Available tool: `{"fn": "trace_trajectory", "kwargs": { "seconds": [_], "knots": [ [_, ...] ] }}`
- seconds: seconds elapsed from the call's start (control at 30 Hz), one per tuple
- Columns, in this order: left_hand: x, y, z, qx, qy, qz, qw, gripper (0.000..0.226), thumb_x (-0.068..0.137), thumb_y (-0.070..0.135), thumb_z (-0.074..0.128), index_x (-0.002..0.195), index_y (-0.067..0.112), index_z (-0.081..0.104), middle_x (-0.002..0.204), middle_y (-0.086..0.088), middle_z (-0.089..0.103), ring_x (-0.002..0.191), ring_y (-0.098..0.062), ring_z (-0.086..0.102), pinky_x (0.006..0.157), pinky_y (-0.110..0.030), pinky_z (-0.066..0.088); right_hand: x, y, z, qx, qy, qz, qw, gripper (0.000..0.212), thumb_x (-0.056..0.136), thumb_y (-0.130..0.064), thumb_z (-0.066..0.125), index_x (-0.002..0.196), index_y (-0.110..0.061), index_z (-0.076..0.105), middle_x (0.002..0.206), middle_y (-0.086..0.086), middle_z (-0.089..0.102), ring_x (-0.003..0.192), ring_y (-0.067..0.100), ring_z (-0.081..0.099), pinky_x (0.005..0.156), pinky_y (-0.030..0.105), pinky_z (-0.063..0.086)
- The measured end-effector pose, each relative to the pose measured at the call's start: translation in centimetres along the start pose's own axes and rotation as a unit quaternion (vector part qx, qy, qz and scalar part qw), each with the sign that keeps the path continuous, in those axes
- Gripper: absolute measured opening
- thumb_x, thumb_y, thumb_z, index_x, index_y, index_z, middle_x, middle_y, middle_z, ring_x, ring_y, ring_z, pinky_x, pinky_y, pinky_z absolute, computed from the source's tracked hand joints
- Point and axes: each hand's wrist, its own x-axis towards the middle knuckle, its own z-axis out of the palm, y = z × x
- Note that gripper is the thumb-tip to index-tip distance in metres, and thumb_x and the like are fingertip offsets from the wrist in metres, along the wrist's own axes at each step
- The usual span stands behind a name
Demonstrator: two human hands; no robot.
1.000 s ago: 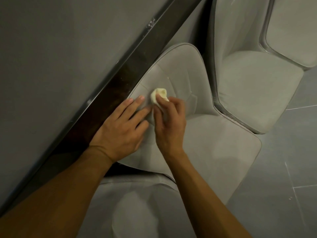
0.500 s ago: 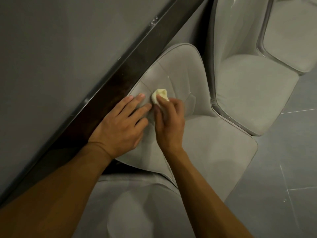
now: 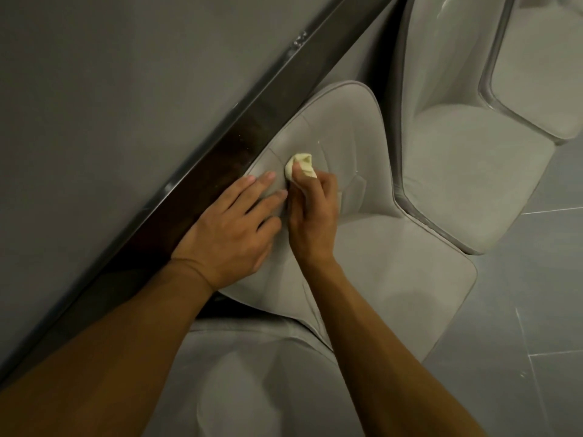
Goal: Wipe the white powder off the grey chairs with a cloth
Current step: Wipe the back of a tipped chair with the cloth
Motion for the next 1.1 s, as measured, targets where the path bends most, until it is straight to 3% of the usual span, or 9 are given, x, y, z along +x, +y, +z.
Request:
{"fn": "trace_trajectory", "kwargs": {
  "seconds": [0.1, 0.23, 0.33, 0.43, 0.6, 0.73, 0.83, 0.93, 1.1],
  "knots": [
    [0.0, 0.0, -0.1, -0.003, 0.004, 0.003, 1.000, 0.030, 0.100, 0.026, 0.038, 0.106, 0.007, 0.061, 0.145, -0.023, 0.054, 0.142, -0.045, 0.041, 0.120, -0.053, 0.023, -0.8, 2.3, -0.6, -0.031, -0.019, 0.022, 0.999, 0.027, 0.099, -0.015, 0.059, 0.124, -0.007, 0.064, 0.110, 0.007, 0.055, 0.095, 0.016, 0.057, 0.083, 0.028, 0.052],
    [0.0, 0.1, -0.2, -0.006, -0.003, 0.004, 1.000, 0.033, 0.098, 0.027, 0.037, 0.097, 0.009, 0.065, 0.145, -0.022, 0.055, 0.142, -0.045, 0.041, 0.120, -0.052, 0.024, -1.2, 3.6, -2.1, -0.083, -0.023, 0.150, 0.985, 0.024, 0.100, -0.022, 0.057, 0.122, -0.013, 0.062, 0.107, -0.006, 0.048, 0.089, 0.012, 0.055, 0.081, 0.036, 0.055],
    [0.0, 0.1, 0.0, -0.009, 0.005, 0.001, 1.000, 0.033, 0.098, 0.026, 0.037, 0.098, 0.008, 0.065, 0.145, -0.021, 0.055, 0.142, -0.044, 0.041, 0.120, -0.053, 0.027, 0.6, 1.3, -2.7, -0.052, 0.034, 0.058, 0.996, 0.025, 0.098, -0.014, 0.060, 0.120, -0.006, 0.065, 0.104, 0.002, 0.051, 0.089, 0.012, 0.054, 0.079, 0.020, 0.048],
    [0.0, 0.1, 0.0, -0.010, 0.012, 0.004, 1.000, 0.032, 0.099, 0.024, 0.039, 0.099, 0.007, 0.066, 0.145, -0.020, 0.055, 0.143, -0.043, 0.041, 0.120, -0.054, 0.029, 3.1, -0.4, -2.0, -0.072, 0.024, -0.057, 0.995, 0.028, 0.099, -0.019, 0.057, 0.123, -0.006, 0.065, 0.107, 0.012, 0.058, 0.091, 0.015, 0.056, 0.077, 0.018, 0.044],
    [-0.2, 0.0, 0.2, -0.003, 0.006, 0.006, 1.000, 0.031, 0.099, 0.027, 0.037, 0.098, 0.009, 0.063, 0.147, -0.021, 0.053, 0.144, -0.044, 0.039, 0.120, -0.054, 0.028, 3.2, 2.8, -0.9, -0.089, 0.037, 0.051, 0.994, 0.029, 0.100, -0.022, 0.055, 0.126, -0.010, 0.062, 0.111, 0.007, 0.058, 0.095, 0.013, 0.055, 0.081, 0.013, 0.045],
    [-0.1, 0.0, 0.2, -0.005, 0.010, 0.008, 1.000, 0.030, 0.097, 0.026, 0.038, 0.096, 0.009, 0.063, 0.146, -0.021, 0.054, 0.143, -0.044, 0.040, 0.120, -0.054, 0.027, 3.0, 2.9, -1.1, -0.084, 0.061, 0.152, 0.983, 0.023, 0.100, -0.020, 0.056, 0.120, -0.010, 0.063, 0.107, 0.005, 0.056, 0.088, 0.012, 0.053, 0.078, 0.033, 0.054],
    [-0.1, 0.1, 0.1, -0.005, 0.015, 0.006, 1.000, 0.031, 0.097, 0.025, 0.038, 0.098, 0.008, 0.064, 0.144, -0.021, 0.056, 0.142, -0.045, 0.042, 0.119, -0.054, 0.028, 3.1, 0.9, -1.5, -0.074, 0.089, 0.075, 0.990, 0.024, 0.099, -0.017, 0.057, 0.119, -0.005, 0.064, 0.105, 0.010, 0.055, 0.086, 0.012, 0.051, 0.074, 0.023, 0.048],
    [0.0, 0.0, 0.1, -0.005, 0.015, 0.006, 1.000, 0.033, 0.099, 0.025, 0.036, 0.098, 0.007, 0.064, 0.145, -0.021, 0.055, 0.142, -0.045, 0.041, 0.120, -0.053, 0.026, 2.4, 0.6, -0.8, -0.076, 0.049, 0.011, 0.996, 0.027, 0.100, -0.018, 0.056, 0.124, -0.009, 0.064, 0.106, 0.008, 0.056, 0.089, 0.014, 0.055, 0.076, 0.017, 0.044],
    [-0.2, -0.1, 0.3, 0.004, 0.024, 0.007, 1.000, 0.024, 0.097, 0.023, 0.043, 0.093, 0.010, 0.062, 0.145, -0.020, 0.055, 0.143, -0.044, 0.041, 0.120, -0.052, 0.026, -0.3, 6.2, -1.2, -0.102, -0.033, 0.302, 0.947, 0.029, 0.102, -0.026, 0.052, 0.127, -0.015, 0.064, 0.116, 0.009, 0.059, 0.104, 0.024, 0.060, 0.085, 0.022, 0.039]
  ]
}}
